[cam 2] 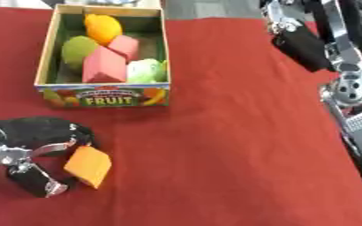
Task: Pick up objects on the table and place them in the box.
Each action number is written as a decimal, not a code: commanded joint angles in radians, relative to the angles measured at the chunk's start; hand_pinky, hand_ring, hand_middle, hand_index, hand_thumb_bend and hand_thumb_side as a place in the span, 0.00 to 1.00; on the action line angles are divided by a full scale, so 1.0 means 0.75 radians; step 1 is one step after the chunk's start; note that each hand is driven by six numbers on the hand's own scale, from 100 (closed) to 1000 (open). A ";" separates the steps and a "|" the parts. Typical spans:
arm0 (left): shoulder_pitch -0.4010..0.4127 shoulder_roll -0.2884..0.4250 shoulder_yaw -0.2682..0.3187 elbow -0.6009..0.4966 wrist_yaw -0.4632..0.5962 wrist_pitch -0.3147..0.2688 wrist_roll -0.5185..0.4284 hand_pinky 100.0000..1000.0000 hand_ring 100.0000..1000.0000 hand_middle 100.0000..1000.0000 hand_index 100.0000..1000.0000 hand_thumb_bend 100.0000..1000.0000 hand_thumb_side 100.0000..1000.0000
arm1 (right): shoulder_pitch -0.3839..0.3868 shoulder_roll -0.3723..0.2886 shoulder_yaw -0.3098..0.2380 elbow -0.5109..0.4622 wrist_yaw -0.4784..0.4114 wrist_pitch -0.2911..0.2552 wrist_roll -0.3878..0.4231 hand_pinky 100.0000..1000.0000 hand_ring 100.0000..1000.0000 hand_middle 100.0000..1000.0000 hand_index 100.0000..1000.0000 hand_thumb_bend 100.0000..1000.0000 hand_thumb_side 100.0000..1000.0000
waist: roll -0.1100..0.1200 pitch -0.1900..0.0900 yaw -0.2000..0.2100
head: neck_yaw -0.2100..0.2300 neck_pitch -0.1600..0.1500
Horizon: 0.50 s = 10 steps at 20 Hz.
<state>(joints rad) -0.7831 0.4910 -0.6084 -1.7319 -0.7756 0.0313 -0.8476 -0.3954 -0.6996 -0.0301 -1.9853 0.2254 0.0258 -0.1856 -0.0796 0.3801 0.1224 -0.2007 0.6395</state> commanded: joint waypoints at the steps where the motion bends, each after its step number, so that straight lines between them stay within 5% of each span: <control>1: -0.009 0.016 0.012 -0.029 -0.005 0.020 0.061 0.78 0.75 0.64 0.77 0.12 0.13 | -0.007 -0.026 -0.015 -0.020 -0.009 0.000 -0.001 0.82 0.81 0.69 0.84 0.00 0.69 | -0.010 -0.007 -0.003 | -0.004 -0.016; 6: -0.005 0.032 0.015 -0.087 -0.025 0.038 0.077 0.78 0.74 0.63 0.76 0.12 0.15 | -0.004 -0.026 -0.015 -0.020 -0.009 0.001 0.000 0.82 0.81 0.69 0.84 0.00 0.69 | -0.008 -0.007 -0.001 | -0.007 -0.016; 10: -0.009 0.064 0.046 -0.159 -0.061 0.047 0.109 0.74 0.70 0.61 0.73 0.03 0.17 | 0.002 -0.034 -0.017 -0.020 -0.007 0.001 -0.002 0.82 0.81 0.69 0.84 0.00 0.69 | -0.002 -0.011 0.006 | -0.020 -0.018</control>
<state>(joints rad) -0.7759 0.5132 -0.5928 -1.8174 -0.8081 0.0649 -0.7774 -0.3866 -0.6996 -0.0303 -1.9853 0.2254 0.0264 -0.1855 -0.0796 0.3802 0.1272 -0.2101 0.6394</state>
